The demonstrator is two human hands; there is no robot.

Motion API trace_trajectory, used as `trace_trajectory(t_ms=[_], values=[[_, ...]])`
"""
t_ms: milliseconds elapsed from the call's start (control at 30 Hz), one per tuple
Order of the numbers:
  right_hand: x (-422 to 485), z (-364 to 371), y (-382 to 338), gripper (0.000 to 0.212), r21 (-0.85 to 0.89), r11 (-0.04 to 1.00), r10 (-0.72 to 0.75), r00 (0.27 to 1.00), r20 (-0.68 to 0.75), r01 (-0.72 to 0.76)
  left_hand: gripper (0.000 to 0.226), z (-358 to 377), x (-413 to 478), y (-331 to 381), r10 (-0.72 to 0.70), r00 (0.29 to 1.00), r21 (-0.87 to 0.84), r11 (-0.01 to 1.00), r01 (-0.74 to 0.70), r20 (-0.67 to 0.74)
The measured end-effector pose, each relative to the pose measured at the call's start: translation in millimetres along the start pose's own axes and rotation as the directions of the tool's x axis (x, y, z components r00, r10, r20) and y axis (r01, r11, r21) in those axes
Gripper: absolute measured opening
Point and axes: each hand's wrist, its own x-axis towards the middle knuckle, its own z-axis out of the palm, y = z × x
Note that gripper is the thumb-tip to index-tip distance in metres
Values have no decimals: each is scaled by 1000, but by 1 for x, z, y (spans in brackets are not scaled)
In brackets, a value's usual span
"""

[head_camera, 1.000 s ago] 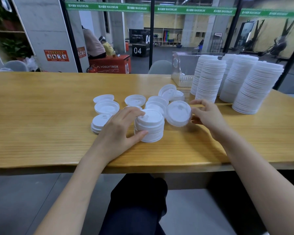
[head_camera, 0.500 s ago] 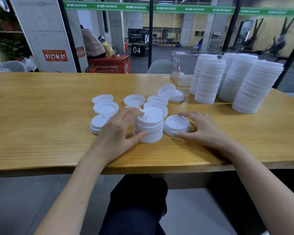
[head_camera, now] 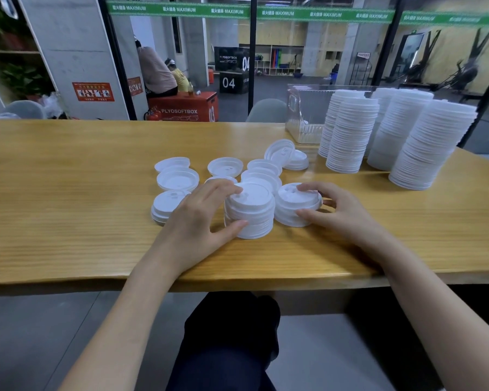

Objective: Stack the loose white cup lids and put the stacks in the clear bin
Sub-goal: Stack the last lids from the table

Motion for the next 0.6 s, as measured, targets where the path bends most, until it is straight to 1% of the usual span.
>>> trace_trajectory(t_ms=[67, 167, 233, 300, 367, 500, 600], values=[[-1, 0, -2, 42, -6, 1000, -2, 1000, -30, 2, 51, 0, 0, 0, -3, 1000, 0, 1000, 3, 6], [-3, -1, -11, 46, -15, 1000, -30, 986, -161, 28, 54, -1, -1, 1, -17, 1000, 14, 1000, 17, -1], [-2, 1, -22, 48, 24, 998, -57, 979, -195, 63, 56, -2, -1, 2, -50, 998, 2, 999, 50, -28], [0, 8, -33, 47, 75, 993, -81, 986, -148, 93, 52, -3, -1, 3, -70, 996, -23, 997, 69, -60], [4, 19, -42, 46, 108, 988, -105, 992, -73, 113, 45, -5, -1, 3, -69, 994, -36, 997, 66, -88], [12, 38, -51, 41, 96, 986, -141, 990, 22, 138, 37, -6, -1, 1, -67, 991, -63, 996, 60, -112], [15, 44, -51, 38, 89, 983, -163, 985, 47, 159, 36, -6, -1, -1, -49, 994, -56, 997, 44, -102]])
